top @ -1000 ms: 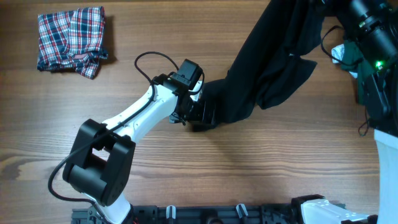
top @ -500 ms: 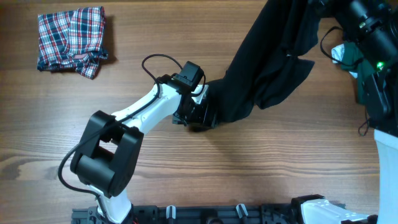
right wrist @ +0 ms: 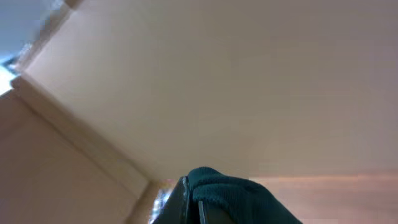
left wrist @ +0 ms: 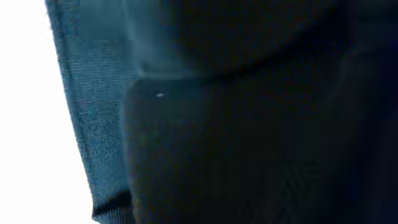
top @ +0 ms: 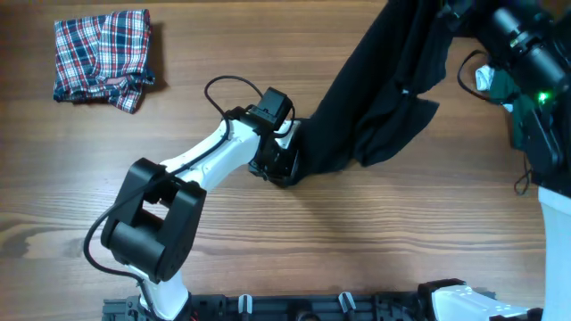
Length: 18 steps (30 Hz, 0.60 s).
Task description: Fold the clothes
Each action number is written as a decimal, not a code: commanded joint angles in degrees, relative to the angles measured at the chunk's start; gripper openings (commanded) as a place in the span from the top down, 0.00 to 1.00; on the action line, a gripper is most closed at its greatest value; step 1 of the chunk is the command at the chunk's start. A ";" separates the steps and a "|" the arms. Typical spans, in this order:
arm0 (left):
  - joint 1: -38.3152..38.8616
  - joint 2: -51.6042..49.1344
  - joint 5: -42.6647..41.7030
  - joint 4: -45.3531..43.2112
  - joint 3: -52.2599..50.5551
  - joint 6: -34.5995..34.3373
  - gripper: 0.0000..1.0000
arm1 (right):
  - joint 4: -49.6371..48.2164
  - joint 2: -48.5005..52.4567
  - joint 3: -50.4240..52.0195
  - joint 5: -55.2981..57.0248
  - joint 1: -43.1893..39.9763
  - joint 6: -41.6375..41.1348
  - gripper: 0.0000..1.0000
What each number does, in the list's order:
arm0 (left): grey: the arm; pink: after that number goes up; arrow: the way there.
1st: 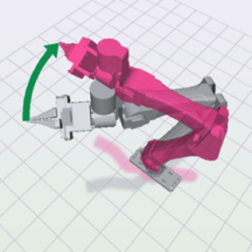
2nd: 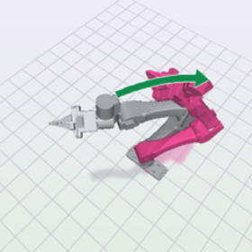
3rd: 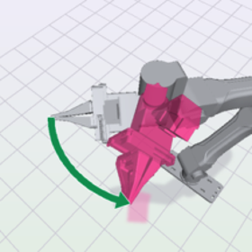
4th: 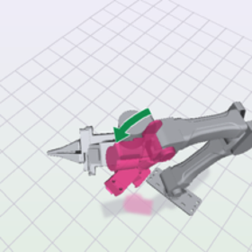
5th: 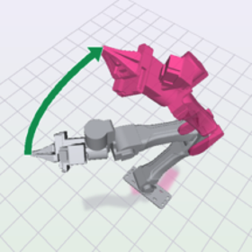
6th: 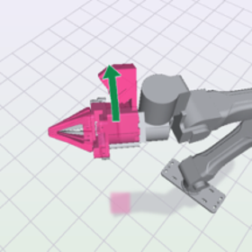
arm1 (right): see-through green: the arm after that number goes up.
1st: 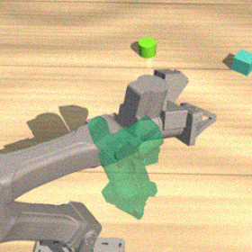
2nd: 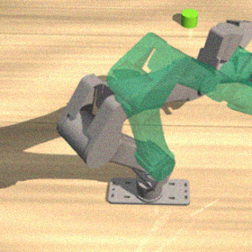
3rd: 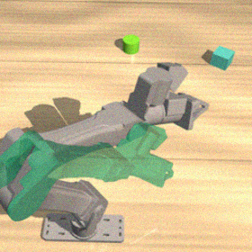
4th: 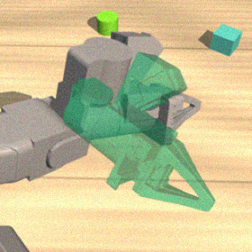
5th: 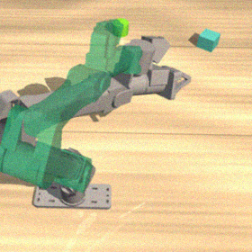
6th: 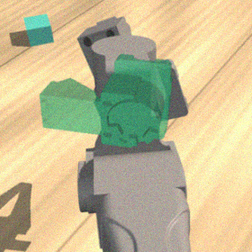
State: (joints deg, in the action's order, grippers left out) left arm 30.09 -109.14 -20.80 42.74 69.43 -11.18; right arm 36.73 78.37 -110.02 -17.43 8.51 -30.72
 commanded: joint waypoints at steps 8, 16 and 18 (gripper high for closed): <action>-12.09 9.40 15.26 5.99 2.67 -1.22 0.96 | 8.41 -0.96 -1.77 21.33 -0.35 3.65 0.96; -20.48 16.96 18.99 8.61 2.67 -1.22 0.96 | 11.85 -0.63 -1.77 31.32 -0.35 4.39 0.96; -21.03 17.33 19.02 8.61 2.67 -1.22 0.96 | 12.74 -0.13 -1.77 32.17 -0.35 4.74 0.96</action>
State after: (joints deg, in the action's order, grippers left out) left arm 10.52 -93.69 -3.66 51.20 71.02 -11.86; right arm 49.17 78.37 -110.08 9.47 8.51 -27.68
